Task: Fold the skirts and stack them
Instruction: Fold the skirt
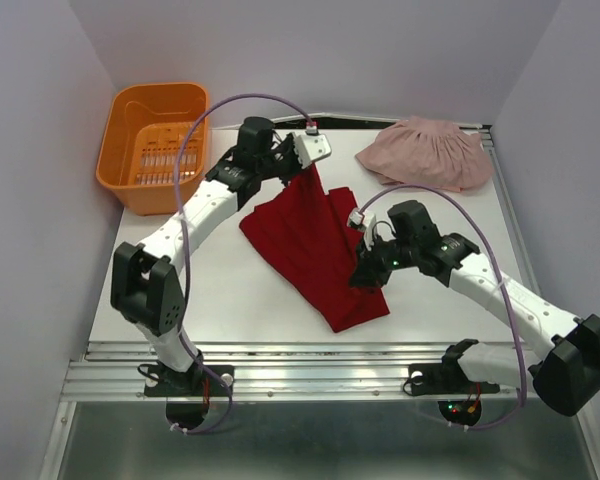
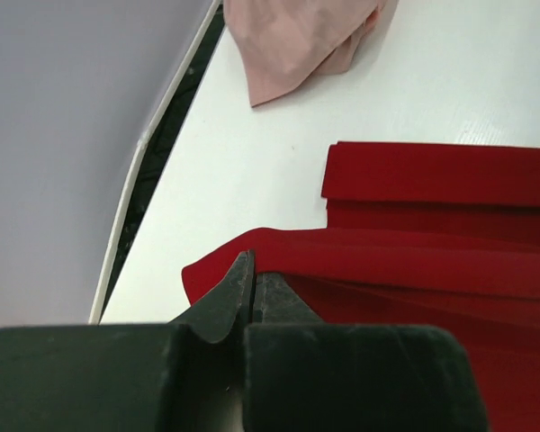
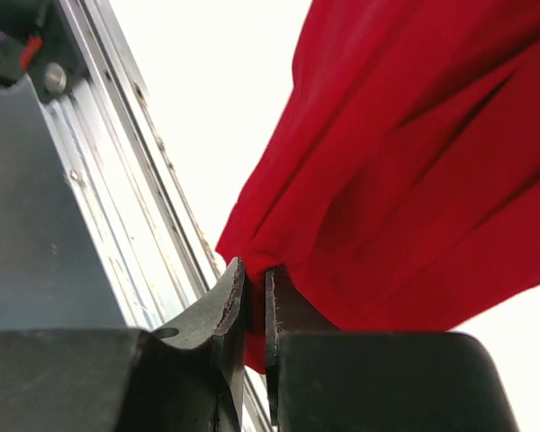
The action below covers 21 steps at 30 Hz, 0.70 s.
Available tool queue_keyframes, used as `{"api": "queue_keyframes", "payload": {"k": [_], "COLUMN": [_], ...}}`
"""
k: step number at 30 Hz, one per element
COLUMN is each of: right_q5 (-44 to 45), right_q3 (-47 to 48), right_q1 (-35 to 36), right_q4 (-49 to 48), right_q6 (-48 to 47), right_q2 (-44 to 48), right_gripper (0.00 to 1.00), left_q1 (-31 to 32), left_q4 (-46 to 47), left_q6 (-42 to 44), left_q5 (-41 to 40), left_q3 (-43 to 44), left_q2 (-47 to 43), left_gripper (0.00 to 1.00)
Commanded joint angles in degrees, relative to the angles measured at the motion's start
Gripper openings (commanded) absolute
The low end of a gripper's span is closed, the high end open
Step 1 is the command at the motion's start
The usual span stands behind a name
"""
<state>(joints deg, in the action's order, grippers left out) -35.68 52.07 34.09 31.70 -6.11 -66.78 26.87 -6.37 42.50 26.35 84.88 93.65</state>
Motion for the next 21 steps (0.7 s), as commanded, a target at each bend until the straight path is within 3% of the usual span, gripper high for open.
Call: {"api": "queue_keyframes", "payload": {"k": [1, 4, 6, 8, 9, 10, 11, 12, 13, 14, 17, 20, 21], "right_q5": [0.08, 1.84, 2.72, 4.56, 5.35, 6.84, 7.20, 7.38, 7.82, 8.17, 9.93, 10.02, 10.37], "right_q3": [-1.54, -1.45, -1.54, -1.28, -1.10, -0.84, -0.57, 0.65, 1.53, 3.80, 6.98, 8.57, 8.83], "right_q1": [-0.16, -0.16, -0.16, -0.68, -1.30, -1.82, -2.53, -4.27, -5.16, -5.95, -8.68, -9.74, -9.74], "right_q4": [7.84, 8.90, 8.81, 8.73, 8.64, 8.64, 8.73, 8.81, 8.99, 10.64, 13.12, 13.30, 13.21], "right_q6": [-6.98, -8.83, -8.57, -7.78, -7.43, -6.73, -6.29, -5.85, -6.28, -6.54, -9.44, -9.54, -8.75], "right_q2": [1.39, 0.87, 0.25, -1.59, -2.20, -3.95, -4.58, -5.11, -5.55, -5.81, -5.12, -3.09, -3.44], "right_gripper": [0.01, 0.01, 0.10, 0.41, 0.41, 0.44, 0.56, 0.82, 0.95, 1.00, 1.00, 0.98, 0.95], "left_q1": [2.56, 4.15, 5.55, 7.39, 7.93, 8.28, 8.63, 8.90, 8.90, 8.81, 8.28, 7.23, 7.05], "left_q4": [10.85, 12.43, 13.31, 13.58, 13.67, 13.58, 13.75, 13.49, 13.23, 12.88, 12.88, 11.82, 10.95], "left_q6": [-0.93, -2.07, -2.77, -2.51, -2.16, -2.07, -2.77, -3.82, -4.96, -6.71, -8.91, -11.03, -12.34], "left_q5": [-2.18, -2.88, -3.32, -5.85, -6.91, -7.97, -11.29, -12.62, -13.68, -16.13, -17.82, -16.42, -15.20], "left_q3": [5.99, 9.77, 12.41, 14.07, 14.78, 16.53, 17.33, 19.42, 20.58, 21.54, 22.26, 20.51, 18.41], "left_q2": [4.60, 10.93, 14.00, 18.49, 19.81, 22.52, 23.76, 25.86, 26.58, 27.02, 25.37, 19.49, 15.55], "left_gripper": [0.00, 0.00, 0.00, 0.00, 0.00, 0.06, 0.14, 0.29, 0.38, 0.45, 0.65, 0.69, 0.75]}}
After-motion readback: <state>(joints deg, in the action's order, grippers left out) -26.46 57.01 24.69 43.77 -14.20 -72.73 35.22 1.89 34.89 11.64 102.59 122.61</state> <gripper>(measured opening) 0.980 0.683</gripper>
